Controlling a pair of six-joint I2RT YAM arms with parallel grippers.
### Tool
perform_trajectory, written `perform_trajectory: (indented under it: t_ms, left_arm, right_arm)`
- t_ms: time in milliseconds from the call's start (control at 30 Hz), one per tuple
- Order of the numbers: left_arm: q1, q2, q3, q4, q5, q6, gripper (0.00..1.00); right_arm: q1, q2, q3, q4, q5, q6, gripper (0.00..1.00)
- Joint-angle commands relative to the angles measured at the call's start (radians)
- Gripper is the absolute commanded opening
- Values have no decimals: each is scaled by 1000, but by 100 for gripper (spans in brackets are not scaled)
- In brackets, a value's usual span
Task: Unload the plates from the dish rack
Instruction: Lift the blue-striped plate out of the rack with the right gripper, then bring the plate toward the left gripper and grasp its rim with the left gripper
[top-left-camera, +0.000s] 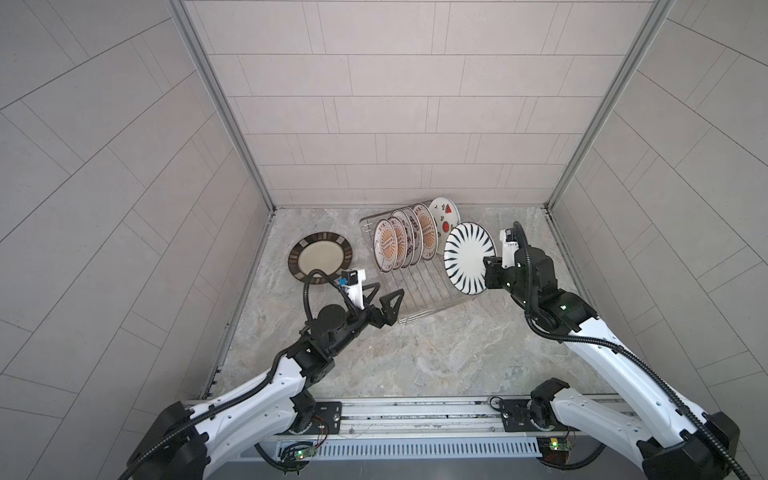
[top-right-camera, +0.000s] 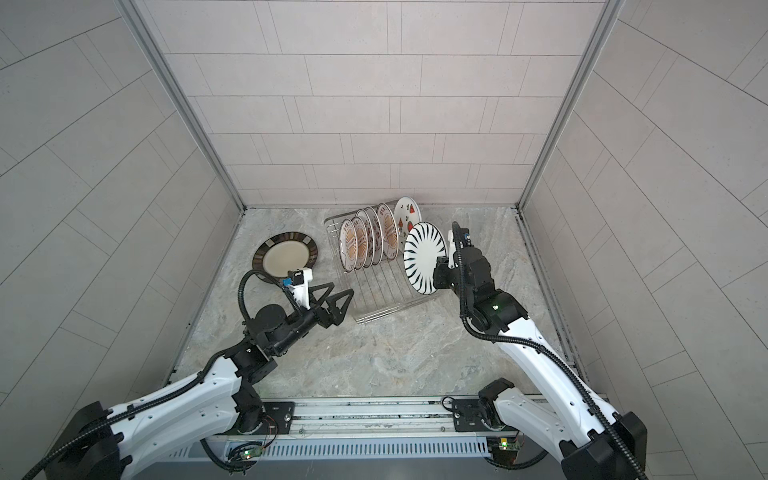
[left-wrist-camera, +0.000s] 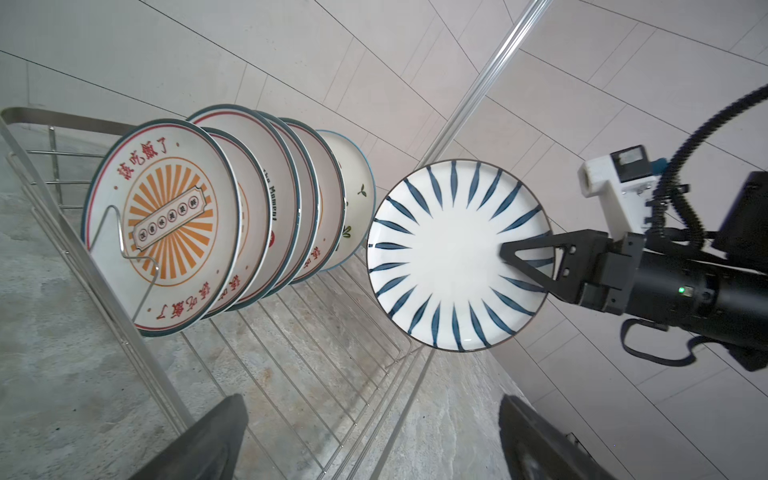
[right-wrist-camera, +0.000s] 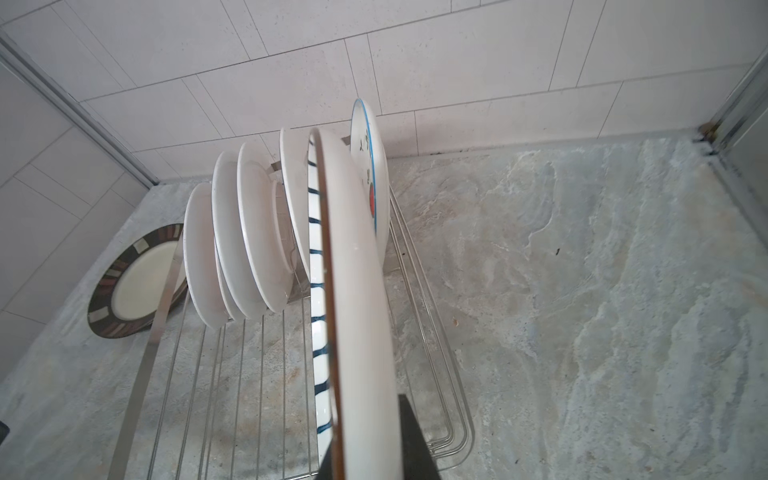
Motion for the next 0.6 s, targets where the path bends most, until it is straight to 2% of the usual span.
perform_trajectory:
  t_ms: [0, 100, 233, 367, 500, 567]
  left_arm:
    - [-5, 4, 32, 18, 67, -18, 100]
    - [-5, 2, 46, 13, 80, -24, 100]
    - [-8, 25, 51, 51, 100, -61, 100]
    - [-27, 37, 55, 36, 19, -42, 100]
    - [-27, 76, 67, 68, 35, -49, 100]
    - [-34, 99, 70, 100, 37, -58, 92]
  right_arm:
    - [-61, -52, -35, 233, -202, 160, 5]
    - [-106, -68, -98, 349, -321, 270, 5]
    - [-109, -61, -149, 484, -437, 400, 6]
    - [-104, -53, -186, 577, -475, 480, 5]
    - [-77, -50, -208, 634, -478, 527, 5]
    - [-46, -45, -208, 652, -479, 535, 5]
